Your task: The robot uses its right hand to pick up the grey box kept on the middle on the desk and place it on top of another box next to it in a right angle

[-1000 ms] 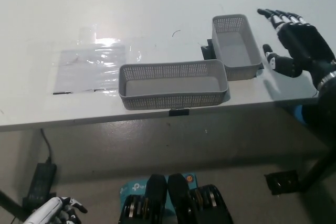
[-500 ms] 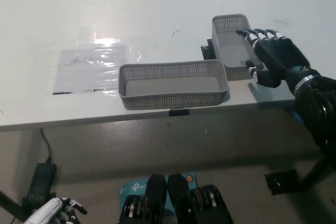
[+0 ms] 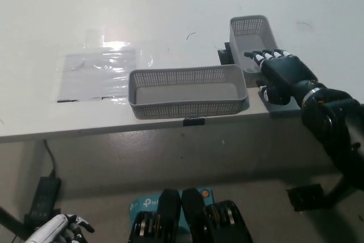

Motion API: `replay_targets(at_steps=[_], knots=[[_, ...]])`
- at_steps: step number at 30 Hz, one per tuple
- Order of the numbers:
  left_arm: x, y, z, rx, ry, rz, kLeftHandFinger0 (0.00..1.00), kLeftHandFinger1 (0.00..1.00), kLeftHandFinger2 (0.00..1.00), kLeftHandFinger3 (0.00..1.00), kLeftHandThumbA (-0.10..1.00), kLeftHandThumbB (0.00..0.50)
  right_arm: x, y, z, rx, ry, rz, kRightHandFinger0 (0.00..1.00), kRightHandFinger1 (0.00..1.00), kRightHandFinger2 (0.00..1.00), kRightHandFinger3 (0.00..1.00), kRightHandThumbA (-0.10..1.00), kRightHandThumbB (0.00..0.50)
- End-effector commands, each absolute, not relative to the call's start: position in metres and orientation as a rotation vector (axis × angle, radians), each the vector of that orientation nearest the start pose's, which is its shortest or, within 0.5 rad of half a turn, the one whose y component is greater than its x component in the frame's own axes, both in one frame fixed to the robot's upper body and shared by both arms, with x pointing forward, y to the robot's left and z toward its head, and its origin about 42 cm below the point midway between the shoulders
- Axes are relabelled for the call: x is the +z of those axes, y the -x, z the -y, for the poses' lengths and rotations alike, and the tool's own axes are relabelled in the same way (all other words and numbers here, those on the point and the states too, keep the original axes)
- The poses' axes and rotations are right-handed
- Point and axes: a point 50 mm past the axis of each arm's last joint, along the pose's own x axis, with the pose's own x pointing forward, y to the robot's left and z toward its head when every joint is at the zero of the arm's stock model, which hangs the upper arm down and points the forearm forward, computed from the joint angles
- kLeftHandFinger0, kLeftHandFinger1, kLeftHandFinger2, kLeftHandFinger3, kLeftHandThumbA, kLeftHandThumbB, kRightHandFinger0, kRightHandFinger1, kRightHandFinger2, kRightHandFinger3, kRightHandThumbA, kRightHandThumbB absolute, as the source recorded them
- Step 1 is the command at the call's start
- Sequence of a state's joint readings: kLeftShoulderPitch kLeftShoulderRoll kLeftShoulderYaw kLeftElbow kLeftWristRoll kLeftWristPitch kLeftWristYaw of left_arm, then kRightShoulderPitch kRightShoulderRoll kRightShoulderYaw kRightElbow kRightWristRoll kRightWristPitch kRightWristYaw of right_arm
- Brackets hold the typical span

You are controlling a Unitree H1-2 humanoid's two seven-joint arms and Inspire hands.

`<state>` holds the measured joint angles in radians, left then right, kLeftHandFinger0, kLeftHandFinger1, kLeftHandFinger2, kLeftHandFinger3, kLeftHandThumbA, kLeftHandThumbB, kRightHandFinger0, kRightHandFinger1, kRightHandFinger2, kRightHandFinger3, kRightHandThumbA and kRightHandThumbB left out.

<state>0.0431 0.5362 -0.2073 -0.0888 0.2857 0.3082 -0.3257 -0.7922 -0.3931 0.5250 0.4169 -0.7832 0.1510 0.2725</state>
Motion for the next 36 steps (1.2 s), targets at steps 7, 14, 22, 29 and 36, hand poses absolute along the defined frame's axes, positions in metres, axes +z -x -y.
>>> replay_targets(at_steps=[7, 14, 22, 29, 36], knots=[[0.111, -0.261, -0.335, -0.427, -0.821, -0.389, 0.28, 0.34, 0.44, 0.56, 0.07, 0.311, 0.282, -0.528, 0.203, 0.334, 1.593, 0.24, 1.0, 1.0, 1.0, 1.0, 0.09, 0.357], [0.119, -0.271, -0.333, -0.429, -0.832, -0.383, 0.35, 0.38, 0.5, 0.6, 0.11, 0.318, 0.271, -0.535, 0.2, 0.448, 1.567, 0.094, 1.0, 1.0, 1.0, 1.0, 0.01, 0.317], [0.124, -0.275, -0.332, -0.427, -0.84, -0.369, 0.32, 0.37, 0.48, 0.61, 0.14, 0.309, 0.232, -0.51, 0.175, 0.598, 1.598, 0.149, 0.9, 1.0, 1.0, 1.0, 0.02, 0.33], [0.127, -0.281, -0.334, -0.43, -0.864, -0.349, 0.34, 0.37, 0.48, 0.61, 0.17, 0.305, 0.223, -0.505, 0.167, 0.67, 1.754, 0.21, 0.36, 0.67, 0.87, 1.0, -0.1, 0.252], [0.131, -0.283, -0.334, -0.429, -0.855, -0.346, 0.36, 0.39, 0.5, 0.59, 0.19, 0.305, 0.222, -0.51, 0.17, 0.615, 2.023, 0.262, 0.0, 0.04, 0.28, 1.0, -0.1, 0.0]])
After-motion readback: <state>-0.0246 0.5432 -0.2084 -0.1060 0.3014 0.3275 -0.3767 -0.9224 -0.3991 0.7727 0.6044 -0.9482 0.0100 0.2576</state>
